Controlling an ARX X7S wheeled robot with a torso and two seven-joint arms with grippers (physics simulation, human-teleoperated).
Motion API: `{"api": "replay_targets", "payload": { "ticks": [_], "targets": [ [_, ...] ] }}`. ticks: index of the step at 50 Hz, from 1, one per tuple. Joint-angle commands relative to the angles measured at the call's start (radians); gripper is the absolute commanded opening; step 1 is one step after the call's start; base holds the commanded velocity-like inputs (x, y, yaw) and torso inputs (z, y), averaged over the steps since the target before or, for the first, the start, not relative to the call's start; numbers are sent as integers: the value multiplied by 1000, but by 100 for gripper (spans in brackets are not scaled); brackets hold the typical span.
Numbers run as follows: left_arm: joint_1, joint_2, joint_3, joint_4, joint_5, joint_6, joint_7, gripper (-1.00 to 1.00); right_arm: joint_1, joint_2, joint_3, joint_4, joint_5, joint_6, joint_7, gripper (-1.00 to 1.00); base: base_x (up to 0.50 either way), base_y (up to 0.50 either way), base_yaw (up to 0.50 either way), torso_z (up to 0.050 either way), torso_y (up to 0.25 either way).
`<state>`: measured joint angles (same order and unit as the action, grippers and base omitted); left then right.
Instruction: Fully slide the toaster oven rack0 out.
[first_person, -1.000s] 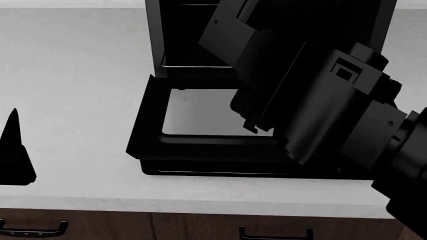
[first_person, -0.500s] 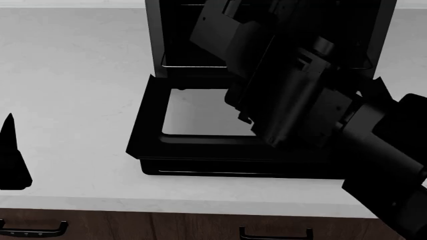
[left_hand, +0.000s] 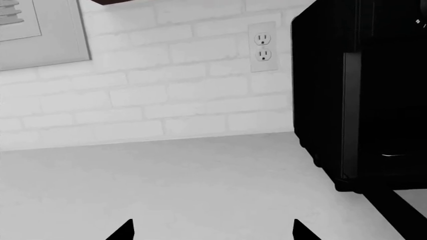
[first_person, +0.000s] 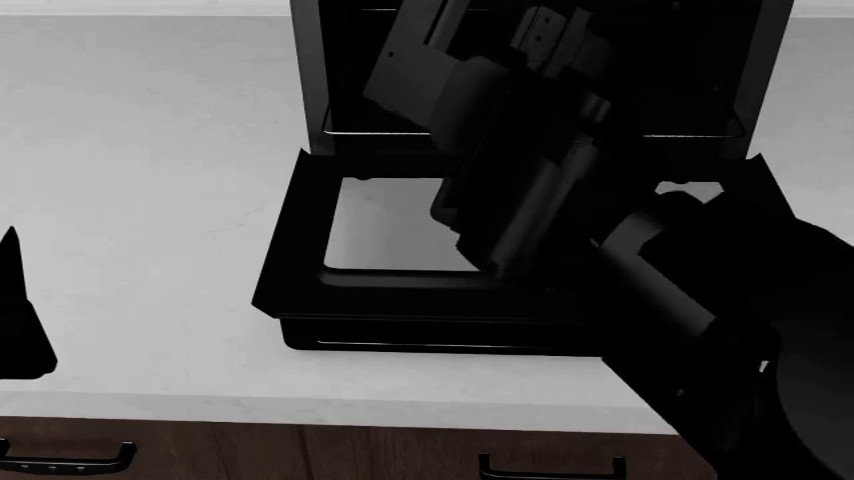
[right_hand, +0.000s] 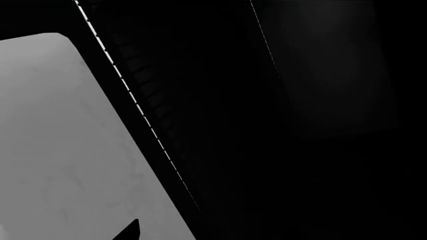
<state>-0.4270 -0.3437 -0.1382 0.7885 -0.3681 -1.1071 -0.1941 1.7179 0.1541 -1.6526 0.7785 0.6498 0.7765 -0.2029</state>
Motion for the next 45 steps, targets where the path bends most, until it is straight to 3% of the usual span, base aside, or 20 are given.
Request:
{"api": "replay_targets", "payload": {
  "ticks": [1, 11, 25, 26, 39, 45],
  "targets": [
    [12, 20, -44, 10, -30, 25, 42, 100, -44, -81, 21, 127, -24, -53, -102, 100, 0, 0, 0, 0, 0],
    [20, 14, -57, 15, -36, 27, 40, 100, -80, -151, 10, 356, -65, -172, -184, 100, 0, 0, 0, 0, 0],
    [36, 15, -48, 8, -32, 44, 31, 100, -83, -154, 77, 378, -198, -163, -225, 100, 0, 0, 0, 0, 0],
    [36, 16, -46, 6, -31, 45, 29, 100, -81, -154, 88, 373, -196, -165, -233, -100, 0, 0, 0, 0, 0],
    [32, 15, -58, 15, -47, 39, 27, 100, -80, -150, 105, 364, -219, -149, -258, -100, 0, 0, 0, 0, 0],
    [29, 13, -67, 22, -57, 32, 27, 100, -73, -45, 116, 102, -180, 7, -200, -100, 0, 0, 0, 0, 0]
  ]
}}
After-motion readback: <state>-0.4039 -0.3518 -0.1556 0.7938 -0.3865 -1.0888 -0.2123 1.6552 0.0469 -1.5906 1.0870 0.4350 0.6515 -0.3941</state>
